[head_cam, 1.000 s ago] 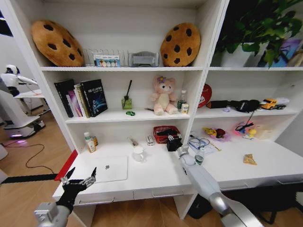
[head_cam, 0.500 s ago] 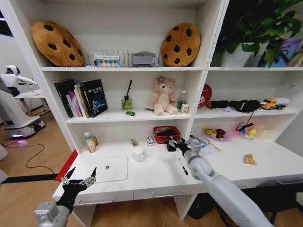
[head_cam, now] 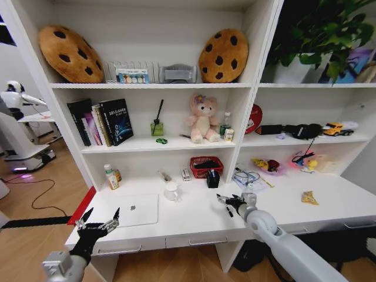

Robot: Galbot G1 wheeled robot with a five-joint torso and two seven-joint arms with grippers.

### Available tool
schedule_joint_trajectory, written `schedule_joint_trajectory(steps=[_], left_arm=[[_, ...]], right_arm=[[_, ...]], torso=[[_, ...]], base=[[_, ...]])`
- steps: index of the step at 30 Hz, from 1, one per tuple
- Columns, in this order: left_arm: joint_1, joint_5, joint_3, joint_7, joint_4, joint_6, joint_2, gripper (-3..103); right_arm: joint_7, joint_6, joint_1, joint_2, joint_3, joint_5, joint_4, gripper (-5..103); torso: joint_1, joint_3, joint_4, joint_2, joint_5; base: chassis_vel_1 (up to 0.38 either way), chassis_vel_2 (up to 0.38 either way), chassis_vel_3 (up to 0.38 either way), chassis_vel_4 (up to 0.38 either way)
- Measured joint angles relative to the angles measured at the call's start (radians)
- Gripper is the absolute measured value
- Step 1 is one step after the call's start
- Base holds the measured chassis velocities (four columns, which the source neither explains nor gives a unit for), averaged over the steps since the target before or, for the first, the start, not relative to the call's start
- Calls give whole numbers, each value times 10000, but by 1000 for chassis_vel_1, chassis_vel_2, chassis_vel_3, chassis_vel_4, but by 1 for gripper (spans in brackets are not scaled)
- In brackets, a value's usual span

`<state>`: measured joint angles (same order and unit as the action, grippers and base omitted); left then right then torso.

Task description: Organize the objects on the table.

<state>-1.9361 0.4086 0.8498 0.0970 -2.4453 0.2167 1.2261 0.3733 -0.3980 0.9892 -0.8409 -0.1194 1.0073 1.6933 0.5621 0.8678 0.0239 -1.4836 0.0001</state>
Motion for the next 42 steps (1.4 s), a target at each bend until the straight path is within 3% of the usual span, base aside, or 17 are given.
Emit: schedule_joint_trajectory(steps=[12, 15, 17, 18, 20, 21, 23, 24, 27, 28, 29, 30, 32, 33, 39, 42], left_arm=[[0, 0, 0, 0, 0, 0, 0, 100], [0, 0, 0, 0, -1, 0, 0, 100], [0, 0, 0, 0, -1, 0, 0, 100], [0, 0, 0, 0, -1, 0, 0, 100], [0, 0, 0, 0, 0, 0, 0, 100], [0, 0, 0, 0, -1, 0, 0, 100], [0, 0, 0, 0, 0, 0, 0, 100], [0, 0, 0, 0, -1, 0, 0, 100], [0, 0, 0, 0, -1, 0, 0, 100], [0, 0, 0, 0, -1, 0, 0, 100], [0, 0, 0, 0, -1, 0, 0, 100], [0, 0, 0, 0, 0, 0, 0, 100], [0, 0, 0, 0, -1, 0, 0, 100], [0, 0, 0, 0, -1, 0, 0, 100], [0, 0, 0, 0, 0, 0, 0, 100], [0, 0, 0, 0, -1, 0, 0, 100]], right_arm=[[-641, 118, -603, -354, 524, -95, -1264, 99], [-727, 143, -698, -418, 656, -107, -1449, 79], [-780, 219, -747, -436, 707, -107, -1531, 79], [-806, 276, -803, -455, 768, -88, -1625, 68], [-813, 280, -828, -461, 791, -66, -1655, 68], [-828, 284, -856, -469, 826, -57, -1689, 57], [-829, 281, -862, -471, 840, -46, -1690, 57], [-829, 263, -863, -464, 847, -30, -1674, 47], [-806, 197, -859, -431, 859, 11, -1619, 47], [-792, 182, -854, -417, 863, 23, -1601, 36], [-763, 157, -848, -399, 866, 34, -1582, 36], [-737, 150, -847, -387, 866, 36, -1579, 25], [-725, 139, -843, -379, 866, 45, -1572, 25], [-714, 134, -840, -375, 866, 48, -1566, 14], [-692, 120, -839, -354, 788, 24, -1437, 11], [-860, 504, -916, -292, 656, -435, -1035, 11]], torso=[[1, 0, 1, 0, -2], [1, 0, 2, 0, -2], [0, 0, 2, 0, -3], [0, 0, 2, -1, -3], [0, -1, 2, 0, -3], [0, -1, 2, -1, -4], [0, -1, 2, -1, -4], [0, -1, 2, -1, -3], [0, -1, 1, 0, -2], [0, 0, 1, 0, -2], [0, -1, 2, 0, -1], [0, 0, 1, 0, -1], [0, -1, 2, 0, 0], [0, 0, 1, 0, -1], [0, 1, 2, 1, 2], [0, 0, 2, 2, -1]], base=[[0, 0, 0, 0], [0, 0, 0, 0], [0, 0, 0, 0], [0, 0, 0, 0], [0, 0, 0, 0], [0, 0, 0, 0], [0, 0, 0, 0], [0, 0, 0, 0], [0, 0, 0, 0], [0, 0, 0, 0], [0, 0, 0, 0], [0, 0, 0, 0], [0, 0, 0, 0], [0, 0, 0, 0], [0, 0, 0, 0], [0, 0, 0, 0]])
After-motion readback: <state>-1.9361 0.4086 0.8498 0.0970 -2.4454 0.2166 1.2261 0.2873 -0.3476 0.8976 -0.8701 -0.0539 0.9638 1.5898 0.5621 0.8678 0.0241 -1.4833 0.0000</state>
